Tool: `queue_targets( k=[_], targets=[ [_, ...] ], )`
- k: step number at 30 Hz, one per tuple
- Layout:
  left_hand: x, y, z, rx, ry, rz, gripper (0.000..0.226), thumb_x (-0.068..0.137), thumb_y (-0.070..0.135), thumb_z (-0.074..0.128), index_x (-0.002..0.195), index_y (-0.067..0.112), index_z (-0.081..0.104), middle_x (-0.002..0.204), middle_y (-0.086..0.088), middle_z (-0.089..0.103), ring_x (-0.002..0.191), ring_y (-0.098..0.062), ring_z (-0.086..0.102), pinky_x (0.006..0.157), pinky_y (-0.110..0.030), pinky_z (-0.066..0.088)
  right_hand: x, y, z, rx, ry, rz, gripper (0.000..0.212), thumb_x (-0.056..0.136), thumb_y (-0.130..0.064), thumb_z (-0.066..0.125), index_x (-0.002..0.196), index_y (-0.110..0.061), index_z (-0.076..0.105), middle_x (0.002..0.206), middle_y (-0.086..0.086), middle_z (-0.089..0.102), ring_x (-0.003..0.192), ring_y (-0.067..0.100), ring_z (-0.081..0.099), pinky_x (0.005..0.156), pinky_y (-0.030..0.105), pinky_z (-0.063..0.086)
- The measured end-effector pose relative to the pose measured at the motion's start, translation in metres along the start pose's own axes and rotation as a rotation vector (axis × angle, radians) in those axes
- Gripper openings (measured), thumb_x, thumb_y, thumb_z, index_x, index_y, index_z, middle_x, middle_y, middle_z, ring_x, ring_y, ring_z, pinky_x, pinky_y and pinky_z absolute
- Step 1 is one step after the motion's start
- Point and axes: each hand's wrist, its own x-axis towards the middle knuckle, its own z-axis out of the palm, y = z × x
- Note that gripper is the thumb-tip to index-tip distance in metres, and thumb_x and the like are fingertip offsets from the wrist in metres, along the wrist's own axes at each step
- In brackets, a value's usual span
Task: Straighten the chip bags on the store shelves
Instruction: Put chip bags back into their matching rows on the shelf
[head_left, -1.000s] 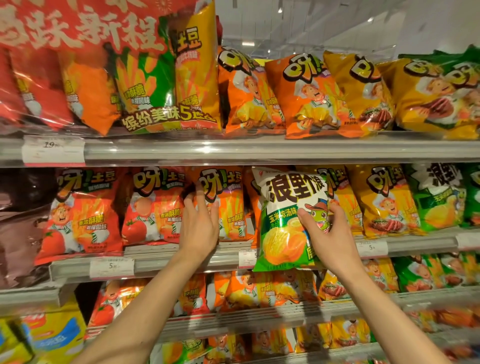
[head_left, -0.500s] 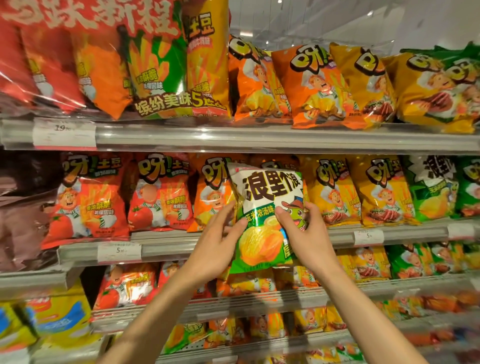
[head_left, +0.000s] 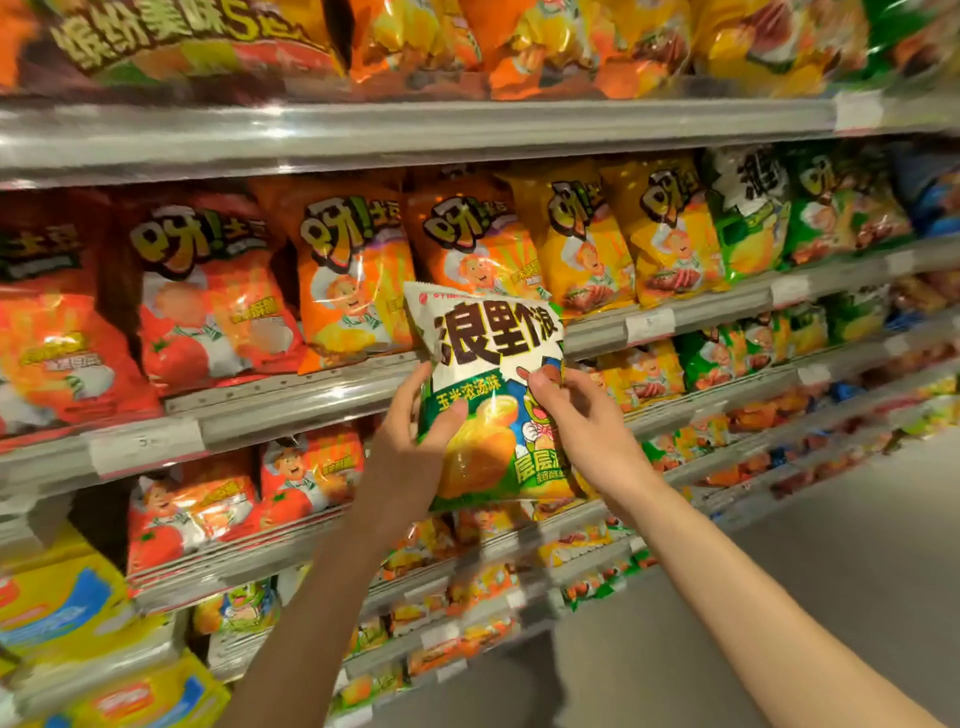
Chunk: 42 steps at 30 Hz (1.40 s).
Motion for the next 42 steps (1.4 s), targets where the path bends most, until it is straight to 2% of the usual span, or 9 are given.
queue_targets(
  k=[5, 9, 14, 21, 26, 31, 36, 39, 42],
  targets=[
    [-0.005, 0.001, 0.074, 0.054, -0.021, -0.014, 0.040, 0.096, 0.022, 0.062, 0.129, 0.041, 0.050, 0.118, 0.024, 0.062, 0.098, 0.010, 0.064, 0.085, -0.019, 0.053, 0.000, 0.018, -0.076, 0.093, 0.038, 0.055, 0.103, 0.062, -0.083, 0.069, 0.142, -0.020, 0.054, 0.116, -0.008, 0.072, 0.112, 0.009, 0.067, 0.106, 0.042, 0.049],
    [-0.004, 0.010, 0.167, 0.016, -0.034, -0.034, 0.039, 0.096, 0.016, 0.062, 0.129, 0.033, 0.052, 0.108, 0.021, 0.064, 0.079, 0.016, 0.064, 0.064, -0.008, 0.049, 0.009, 0.041, -0.164, 0.116, 0.070, 0.060, 0.095, 0.063, -0.081, 0.072, 0.134, -0.020, 0.061, 0.114, -0.009, 0.074, 0.100, 0.003, 0.071, 0.099, 0.039, 0.054],
    [0.007, 0.021, 0.290, 0.092, -0.141, 0.042, 0.048, 0.094, 0.035, 0.065, 0.140, 0.032, 0.049, 0.124, 0.019, 0.062, 0.102, 0.015, 0.060, 0.077, -0.006, 0.046, 0.021, 0.060, -0.290, 0.188, 0.169, 0.093, 0.055, 0.079, -0.052, 0.076, 0.118, -0.017, 0.063, 0.108, 0.005, 0.077, 0.099, 0.021, 0.075, 0.097, 0.048, 0.055],
    [0.046, 0.039, 0.414, 0.058, -0.269, 0.071, 0.046, 0.097, 0.027, 0.061, 0.140, 0.026, 0.046, 0.114, 0.023, 0.058, 0.087, 0.021, 0.060, 0.064, -0.004, 0.046, 0.066, 0.079, -0.411, 0.250, 0.227, 0.072, 0.086, 0.074, -0.056, 0.078, 0.138, -0.005, 0.053, 0.107, 0.005, 0.077, 0.094, 0.018, 0.076, 0.081, 0.036, 0.062],
    [0.099, 0.035, 0.486, -0.023, -0.319, 0.017, 0.046, 0.095, 0.028, 0.063, 0.138, 0.033, 0.047, 0.117, 0.020, 0.061, 0.084, 0.015, 0.065, 0.064, -0.010, 0.051, 0.111, 0.091, -0.471, 0.249, 0.254, 0.066, 0.073, 0.080, -0.055, 0.076, 0.134, -0.009, 0.056, 0.107, 0.004, 0.077, 0.090, 0.018, 0.077, 0.076, 0.035, 0.063],
    [0.164, 0.027, 0.572, -0.065, -0.393, 0.042, 0.046, 0.092, 0.033, 0.066, 0.133, 0.040, 0.046, 0.119, 0.023, 0.061, 0.092, 0.016, 0.062, 0.081, -0.017, 0.052, 0.168, 0.096, -0.544, 0.218, 0.332, 0.043, 0.056, 0.086, -0.048, 0.072, 0.130, -0.017, 0.060, 0.103, 0.003, 0.078, 0.087, 0.018, 0.077, 0.075, 0.036, 0.062],
    [0.222, 0.034, 0.650, -0.072, -0.400, 0.112, 0.038, 0.097, 0.019, 0.060, 0.132, 0.027, 0.047, 0.113, 0.020, 0.062, 0.089, 0.017, 0.063, 0.072, -0.008, 0.049, 0.237, 0.090, -0.616, 0.153, 0.352, -0.011, 0.031, 0.090, -0.044, 0.067, 0.112, -0.023, 0.067, 0.085, -0.007, 0.079, 0.076, 0.012, 0.077, 0.059, 0.025, 0.059],
    [0.251, 0.034, 0.690, -0.016, -0.372, 0.098, 0.043, 0.096, 0.032, 0.061, 0.137, 0.035, 0.046, 0.121, 0.017, 0.059, 0.088, 0.017, 0.062, 0.067, -0.009, 0.051, 0.271, 0.095, -0.650, 0.153, 0.346, -0.011, 0.035, 0.089, -0.047, 0.069, 0.114, -0.024, 0.068, 0.091, -0.003, 0.080, 0.083, 0.018, 0.077, 0.073, 0.037, 0.063],
    [0.271, 0.034, 0.722, 0.100, -0.326, 0.109, 0.045, 0.097, 0.042, 0.056, 0.139, 0.041, 0.040, 0.110, 0.032, 0.045, 0.075, 0.034, 0.048, 0.057, -0.001, 0.044, 0.303, 0.097, -0.679, 0.146, 0.319, -0.030, 0.030, 0.090, -0.044, 0.068, 0.110, -0.022, 0.070, 0.087, -0.004, 0.080, 0.079, 0.014, 0.077, 0.067, 0.029, 0.062]
  ],
)
